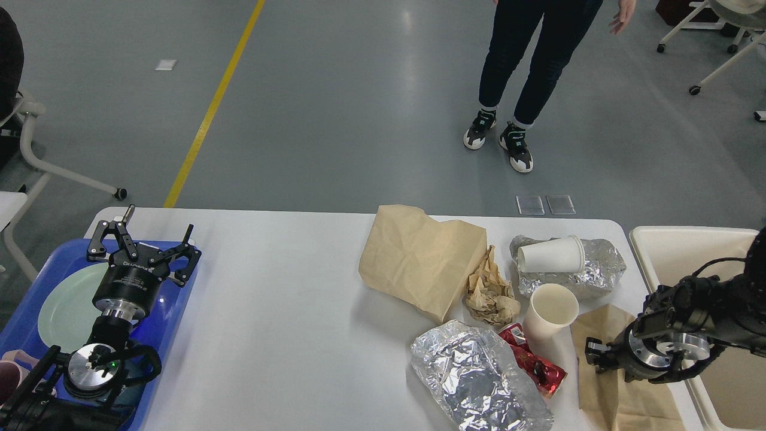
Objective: Tidy desktop
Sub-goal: 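Carry the brown paper bag into the white bin and release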
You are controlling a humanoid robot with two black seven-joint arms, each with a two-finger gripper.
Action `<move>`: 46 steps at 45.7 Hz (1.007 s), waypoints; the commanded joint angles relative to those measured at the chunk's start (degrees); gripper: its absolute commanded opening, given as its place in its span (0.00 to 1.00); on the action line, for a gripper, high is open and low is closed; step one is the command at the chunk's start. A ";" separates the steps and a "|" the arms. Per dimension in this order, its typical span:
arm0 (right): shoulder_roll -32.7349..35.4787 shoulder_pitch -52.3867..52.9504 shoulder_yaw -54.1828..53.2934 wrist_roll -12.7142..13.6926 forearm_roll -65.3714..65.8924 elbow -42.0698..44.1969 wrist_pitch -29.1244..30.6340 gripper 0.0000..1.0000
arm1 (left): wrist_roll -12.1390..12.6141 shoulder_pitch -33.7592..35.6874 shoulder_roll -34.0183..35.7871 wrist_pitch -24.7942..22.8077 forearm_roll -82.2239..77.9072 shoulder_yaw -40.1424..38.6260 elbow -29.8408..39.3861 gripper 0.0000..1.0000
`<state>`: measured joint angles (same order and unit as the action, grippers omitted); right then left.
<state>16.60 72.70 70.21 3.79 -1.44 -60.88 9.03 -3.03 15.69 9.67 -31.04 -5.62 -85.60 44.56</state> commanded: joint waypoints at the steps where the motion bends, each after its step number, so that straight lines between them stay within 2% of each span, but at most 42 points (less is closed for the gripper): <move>1: 0.36 0.07 -0.25 -0.01 -1.28 -0.12 0.55 0.00 | 0.05 -0.04 0.00 0.01 0.08 0.00 0.00 0.97; 15: 3.43 1.74 0.02 -0.01 -1.46 -1.00 1.25 0.00 | 0.05 0.05 0.00 0.01 0.08 0.00 0.00 0.97; 24: 7.47 7.45 0.63 -0.10 -1.46 -3.63 9.85 0.00 | 0.05 -0.04 0.00 0.01 -0.01 0.00 0.00 0.97; 32: 11.60 17.55 4.14 -0.10 -1.63 -8.29 16.44 0.00 | -0.04 0.05 0.00 0.01 0.00 0.00 0.00 0.97; 38: 12.05 25.20 8.71 -0.10 -1.63 -10.66 21.81 0.00 | -0.04 -0.04 0.00 0.01 -0.01 0.00 0.00 0.97; 46: 11.78 34.43 13.73 -0.27 -1.72 -14.53 24.01 0.00 | 0.05 0.05 0.00 0.01 -0.01 0.00 0.00 0.97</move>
<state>28.57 102.24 81.64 3.57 -3.07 -73.11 32.20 -3.03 15.66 9.67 -31.00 -5.60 -85.61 44.56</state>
